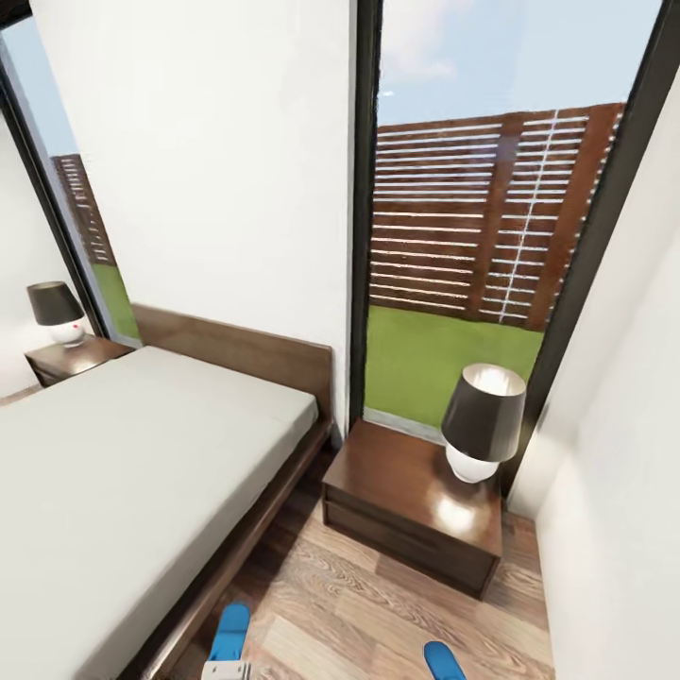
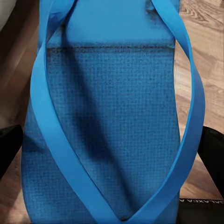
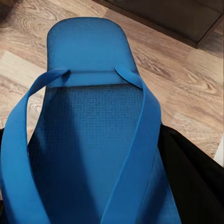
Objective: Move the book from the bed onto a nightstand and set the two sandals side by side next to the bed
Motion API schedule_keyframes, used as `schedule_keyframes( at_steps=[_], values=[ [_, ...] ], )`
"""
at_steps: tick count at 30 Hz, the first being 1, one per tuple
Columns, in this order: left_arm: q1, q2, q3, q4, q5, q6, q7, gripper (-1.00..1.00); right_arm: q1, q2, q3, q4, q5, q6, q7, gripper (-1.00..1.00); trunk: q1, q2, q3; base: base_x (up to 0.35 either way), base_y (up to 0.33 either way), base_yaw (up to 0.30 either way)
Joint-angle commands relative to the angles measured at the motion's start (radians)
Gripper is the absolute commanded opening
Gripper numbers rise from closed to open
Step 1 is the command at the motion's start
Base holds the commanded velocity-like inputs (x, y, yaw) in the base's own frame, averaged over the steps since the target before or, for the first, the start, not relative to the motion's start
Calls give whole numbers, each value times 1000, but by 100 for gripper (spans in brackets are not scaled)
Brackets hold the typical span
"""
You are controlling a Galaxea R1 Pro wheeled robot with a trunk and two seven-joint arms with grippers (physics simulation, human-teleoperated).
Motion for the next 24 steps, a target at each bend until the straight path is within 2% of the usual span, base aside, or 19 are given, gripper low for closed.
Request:
schedule_keyframes(
  at_steps=[1,9,24],
  values=[
    [-1,0,-9,1,8,-4,5,-100,-1,0,-5,0,7,-3,5,-100,1,-2,-2,0,-187,289],
    [-1,0,-9,1,8,-4,5,-100,-1,0,-5,0,7,-3,5,-100,1,-2,-2,0,-136,289],
    [-1,0,-9,1,8,-4,5,-100,-1,0,-5,0,7,-3,5,-100,1,-2,-2,0,-11,289]
  ],
)
